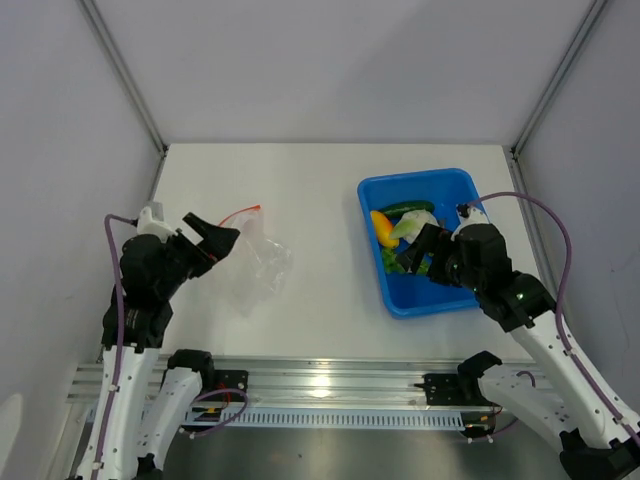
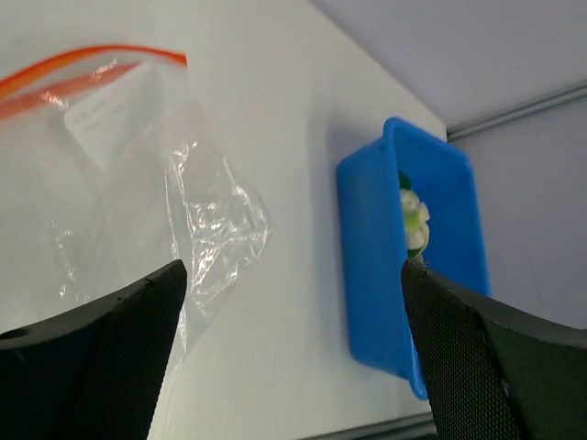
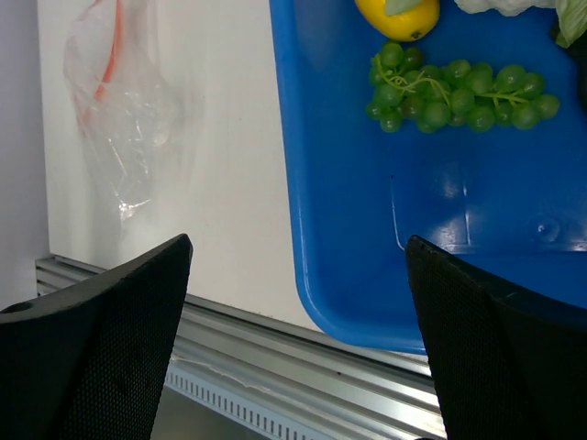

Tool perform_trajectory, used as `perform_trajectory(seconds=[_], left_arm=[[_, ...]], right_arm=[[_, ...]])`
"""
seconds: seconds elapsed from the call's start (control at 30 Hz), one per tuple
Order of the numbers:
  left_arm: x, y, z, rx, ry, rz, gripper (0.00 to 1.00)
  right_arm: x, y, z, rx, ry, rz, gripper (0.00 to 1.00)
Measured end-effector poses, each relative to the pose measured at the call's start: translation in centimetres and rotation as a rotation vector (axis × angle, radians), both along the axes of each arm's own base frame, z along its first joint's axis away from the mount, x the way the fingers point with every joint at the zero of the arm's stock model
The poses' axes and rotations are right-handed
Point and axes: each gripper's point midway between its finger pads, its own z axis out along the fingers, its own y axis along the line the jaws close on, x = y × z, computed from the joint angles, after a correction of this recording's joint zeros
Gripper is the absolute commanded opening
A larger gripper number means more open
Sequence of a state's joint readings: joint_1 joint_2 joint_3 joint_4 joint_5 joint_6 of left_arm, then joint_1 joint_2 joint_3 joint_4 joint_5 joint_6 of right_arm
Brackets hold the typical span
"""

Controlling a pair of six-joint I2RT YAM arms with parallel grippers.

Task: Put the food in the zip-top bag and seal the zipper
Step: Pick up the zipper food storage bag at the center of the board.

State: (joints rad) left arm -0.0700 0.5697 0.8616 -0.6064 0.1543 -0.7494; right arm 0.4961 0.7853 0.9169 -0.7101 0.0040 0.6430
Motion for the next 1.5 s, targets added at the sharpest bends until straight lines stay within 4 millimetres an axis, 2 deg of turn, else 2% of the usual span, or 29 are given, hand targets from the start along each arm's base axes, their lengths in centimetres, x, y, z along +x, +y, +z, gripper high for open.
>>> perform_trajectory(seconds=[0.2, 0.27, 0.4, 0.53, 0.63, 0.73, 0.87, 0.93, 1.23, 1.33, 1.5], left_arm=[[-0.2, -1.1, -4.7, -0.025, 0.107, -0.055, 0.99], [-0.1, -1.1, -5.6, -0.034, 0.122, -0.047, 1.00], [0.7, -0.4, -6.0, -0.050, 0.132, 0.009, 0.99], [1.0, 0.4, -6.4, -0.040, 0.164, 0.065, 0.99], [0.9, 0.7, -5.6, -0.040, 0.185, 0.083, 1.00], [0.5, 0.7, -4.7, -0.059, 0.217, 0.101, 1.00], [-0.8, 0.4, -5.3, -0.086, 0.289, 0.098, 0.99], [-1.4, 0.1, -5.9, -0.092, 0.322, 0.085, 0.99], [-3.6, -0.2, -7.9, -0.021, 0.419, 0.009, 1.00], [-4.4, -0.4, -7.7, 0.020, 0.429, -0.030, 1.00], [-5.3, -1.3, -6.2, 0.073, 0.399, -0.111, 0.99]], right_arm=[[0.8, 0.5, -1.2, -0.068, 0.032, 0.047, 1.00], [1.2, 1.3, -1.9, -0.095, 0.052, 0.099, 0.99], [2.0, 3.2, -2.6, -0.150, 0.069, 0.205, 0.99], [4.0, 7.1, -1.3, -0.136, 0.050, 0.333, 0.99], [5.3, 10.6, -0.3, -0.091, 0.041, 0.425, 0.99], [5.5, 14.3, 0.5, -0.034, 0.046, 0.532, 1.00], [4.9, 18.1, 0.5, 0.030, 0.067, 0.658, 0.99], [5.0, 19.0, -0.1, 0.043, 0.086, 0.686, 0.99], [6.6, 22.3, -5.7, 0.091, 0.187, 0.747, 0.99], [7.2, 23.4, -6.9, 0.116, 0.205, 0.767, 0.99], [9.0, 26.1, -8.3, 0.153, 0.216, 0.792, 0.99]])
